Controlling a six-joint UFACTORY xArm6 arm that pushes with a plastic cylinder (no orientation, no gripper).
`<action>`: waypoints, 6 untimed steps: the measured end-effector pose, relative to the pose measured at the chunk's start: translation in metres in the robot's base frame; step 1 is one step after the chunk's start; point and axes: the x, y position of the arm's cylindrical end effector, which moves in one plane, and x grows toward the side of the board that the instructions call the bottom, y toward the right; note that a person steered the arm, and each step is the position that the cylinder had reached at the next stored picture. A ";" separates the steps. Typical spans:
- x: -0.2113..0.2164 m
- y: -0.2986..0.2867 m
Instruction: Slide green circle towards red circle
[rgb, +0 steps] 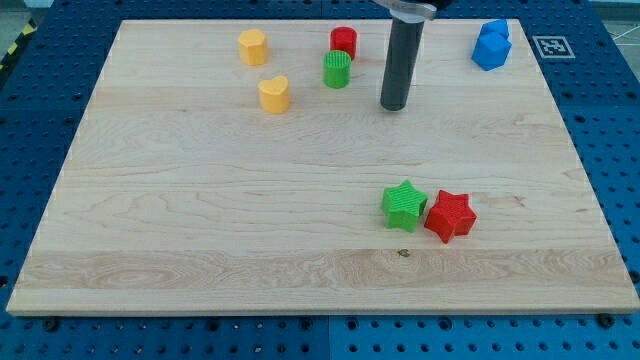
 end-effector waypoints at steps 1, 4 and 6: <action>-0.001 -0.050; -0.001 -0.052; -0.037 -0.100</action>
